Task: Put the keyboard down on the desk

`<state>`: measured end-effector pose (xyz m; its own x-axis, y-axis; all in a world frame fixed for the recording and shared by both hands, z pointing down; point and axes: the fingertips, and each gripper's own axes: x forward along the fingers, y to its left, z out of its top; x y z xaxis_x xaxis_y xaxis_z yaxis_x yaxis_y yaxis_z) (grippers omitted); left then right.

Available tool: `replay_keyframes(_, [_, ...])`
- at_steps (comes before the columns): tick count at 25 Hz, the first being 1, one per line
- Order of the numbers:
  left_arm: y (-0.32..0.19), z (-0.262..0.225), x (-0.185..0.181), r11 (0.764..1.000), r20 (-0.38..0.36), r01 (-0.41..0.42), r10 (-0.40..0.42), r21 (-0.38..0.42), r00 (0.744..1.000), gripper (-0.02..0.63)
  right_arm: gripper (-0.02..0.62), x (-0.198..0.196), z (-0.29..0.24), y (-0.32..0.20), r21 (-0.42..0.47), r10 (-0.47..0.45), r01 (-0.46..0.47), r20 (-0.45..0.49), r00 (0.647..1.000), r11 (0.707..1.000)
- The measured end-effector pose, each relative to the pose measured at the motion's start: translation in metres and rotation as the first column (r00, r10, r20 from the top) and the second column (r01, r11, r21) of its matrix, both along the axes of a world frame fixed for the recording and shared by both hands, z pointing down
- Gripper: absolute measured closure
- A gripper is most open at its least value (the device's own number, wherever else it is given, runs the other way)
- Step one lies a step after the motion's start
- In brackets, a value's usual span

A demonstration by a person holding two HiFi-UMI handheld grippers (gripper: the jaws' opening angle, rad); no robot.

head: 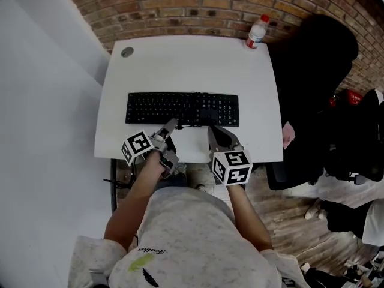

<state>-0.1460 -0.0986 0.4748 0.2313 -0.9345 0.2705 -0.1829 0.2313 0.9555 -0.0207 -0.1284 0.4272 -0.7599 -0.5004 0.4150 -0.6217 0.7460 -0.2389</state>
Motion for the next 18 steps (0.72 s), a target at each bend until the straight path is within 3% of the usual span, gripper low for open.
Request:
replay_keyframes(4, [0.009,-0.022,0.001,0.998,0.202,-0.029,0.017,0.052,0.979,0.469,0.584,0.004,-0.017,0.005,0.035,-0.017,0.017,0.018,1.000,0.999])
replay_keyframes(7, [0.017,-0.037,0.005,0.995,0.380,-0.070,0.037,0.071,0.924,0.504,0.584,0.007,-0.026,0.011,0.056,-0.032,0.031,0.025,0.999,0.998])
replay_keyframes(10, [0.025,-0.048,0.015,0.989,0.545,-0.133,0.074,0.071,0.835,0.536,0.584,0.012,-0.030,0.020,0.064,-0.045,0.044,0.021,0.999,0.997])
replay_keyframes(13, [0.031,-0.060,0.026,0.981,0.682,-0.187,0.097,0.059,0.725,0.578,0.584,0.015,-0.038,0.028,0.079,-0.061,0.059,0.023,0.998,0.995])
replay_keyframes(16, [0.038,-0.070,0.035,0.976,0.776,-0.213,0.092,0.055,0.624,0.614,0.584,0.019,-0.045,0.036,0.095,-0.083,0.080,0.024,0.996,0.992])
replay_keyframes(18, [0.042,-0.073,0.042,0.973,0.813,-0.224,0.086,0.056,0.576,0.614,0.584,0.024,-0.047,0.040,0.107,-0.090,0.087,0.020,0.996,0.990])
